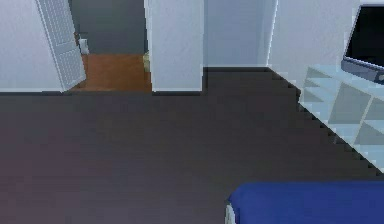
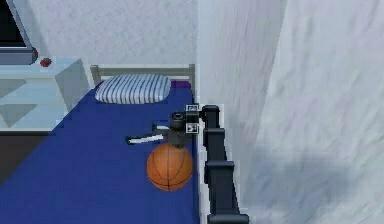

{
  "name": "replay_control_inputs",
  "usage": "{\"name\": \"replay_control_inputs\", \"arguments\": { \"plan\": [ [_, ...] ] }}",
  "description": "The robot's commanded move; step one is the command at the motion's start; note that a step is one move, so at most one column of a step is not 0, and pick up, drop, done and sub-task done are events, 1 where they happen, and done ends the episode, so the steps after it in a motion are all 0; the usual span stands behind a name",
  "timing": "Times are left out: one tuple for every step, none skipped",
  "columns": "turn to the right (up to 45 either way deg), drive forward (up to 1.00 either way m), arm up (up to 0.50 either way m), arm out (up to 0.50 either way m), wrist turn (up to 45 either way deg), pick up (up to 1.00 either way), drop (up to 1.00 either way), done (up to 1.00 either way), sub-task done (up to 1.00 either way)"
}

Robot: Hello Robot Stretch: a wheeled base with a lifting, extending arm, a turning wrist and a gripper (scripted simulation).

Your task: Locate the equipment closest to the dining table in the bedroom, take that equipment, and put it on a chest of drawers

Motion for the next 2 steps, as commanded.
{"name": "replay_control_inputs", "arguments": {
  "plan": [
    [0.0, 0.0, 0.0, 0.0, 24.0, 0.0, 0.0, 0.0, 0.0],
    [0.0, 0.0, -0.3, 0.0, 0.0, 0.0, 0.0, 0.0, 0.0]
  ]
}}
